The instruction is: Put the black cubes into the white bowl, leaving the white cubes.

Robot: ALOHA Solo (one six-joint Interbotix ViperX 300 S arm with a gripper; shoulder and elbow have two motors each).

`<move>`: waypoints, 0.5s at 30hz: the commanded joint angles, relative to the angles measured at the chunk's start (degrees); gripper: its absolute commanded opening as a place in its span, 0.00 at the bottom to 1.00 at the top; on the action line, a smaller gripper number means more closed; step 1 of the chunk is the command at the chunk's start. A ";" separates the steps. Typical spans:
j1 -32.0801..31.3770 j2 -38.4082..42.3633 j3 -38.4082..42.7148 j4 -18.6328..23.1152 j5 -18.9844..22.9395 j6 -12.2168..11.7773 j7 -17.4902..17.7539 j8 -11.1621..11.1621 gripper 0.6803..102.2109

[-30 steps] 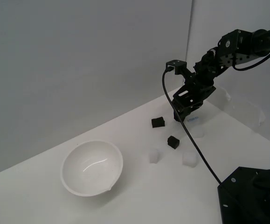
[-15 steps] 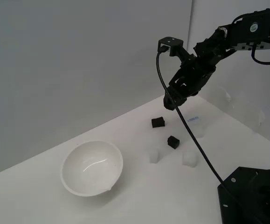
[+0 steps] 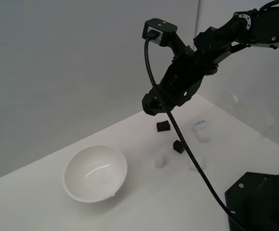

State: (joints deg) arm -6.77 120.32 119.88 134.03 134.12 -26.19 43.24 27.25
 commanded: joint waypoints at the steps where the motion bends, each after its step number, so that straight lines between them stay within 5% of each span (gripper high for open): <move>1: -3.34 0.53 0.88 -1.05 -1.41 -2.81 0.18 -0.18 0.02; 15: -13.89 -5.89 -5.62 -4.22 -4.57 -5.54 -4.66 -0.18 0.02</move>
State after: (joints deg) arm -19.51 114.79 114.43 131.66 131.66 -30.41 38.76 27.16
